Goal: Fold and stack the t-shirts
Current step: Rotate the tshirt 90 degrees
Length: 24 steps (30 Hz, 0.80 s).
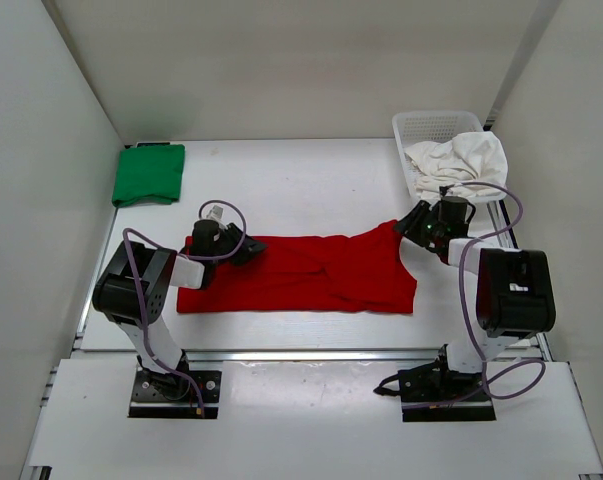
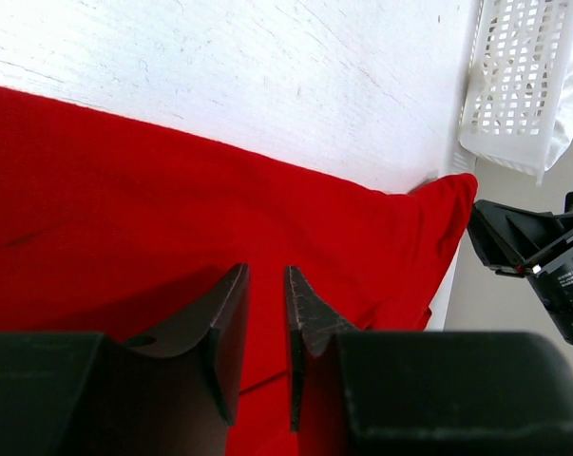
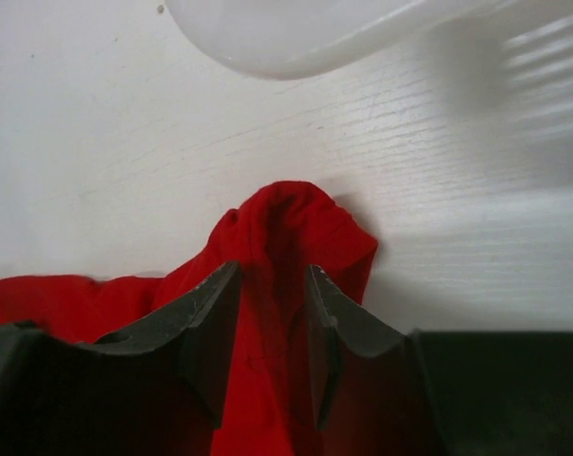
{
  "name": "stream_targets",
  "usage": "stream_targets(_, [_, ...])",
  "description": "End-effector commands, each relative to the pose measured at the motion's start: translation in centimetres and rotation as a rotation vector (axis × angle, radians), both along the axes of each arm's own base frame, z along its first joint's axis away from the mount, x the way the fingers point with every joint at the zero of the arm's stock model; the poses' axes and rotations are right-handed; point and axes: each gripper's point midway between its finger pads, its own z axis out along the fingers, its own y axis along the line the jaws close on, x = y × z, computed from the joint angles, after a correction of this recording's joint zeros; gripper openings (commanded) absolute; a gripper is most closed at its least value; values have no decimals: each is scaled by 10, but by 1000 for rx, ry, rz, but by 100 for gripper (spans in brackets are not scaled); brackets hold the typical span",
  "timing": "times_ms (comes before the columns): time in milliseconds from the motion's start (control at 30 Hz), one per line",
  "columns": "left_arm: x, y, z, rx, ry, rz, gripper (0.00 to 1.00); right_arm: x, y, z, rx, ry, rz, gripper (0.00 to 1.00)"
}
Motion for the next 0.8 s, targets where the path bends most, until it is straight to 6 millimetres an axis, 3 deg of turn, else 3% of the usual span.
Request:
stream_targets(0, [1, 0, 7, -11, -34, -10, 32, 11, 7, 14, 75, -80, 21, 32])
stream_targets(267, [1, 19, -5, -9, 1, 46, 31, 11, 0, 3, 98, -52, -22, 0])
stream_targets(467, [-3, 46, -10, -42, 31, 144, 31, 7, -26, -3, 51, -35, -127, 0])
stream_targets(700, [-6, 63, -12, -30, 37, 204, 30, 8, -38, -13, 39, 6, -179, 0])
stream_targets(767, [-6, 64, -11, -37, 37, 207, 31, 12, -38, -13, 48, 5, -174, 4])
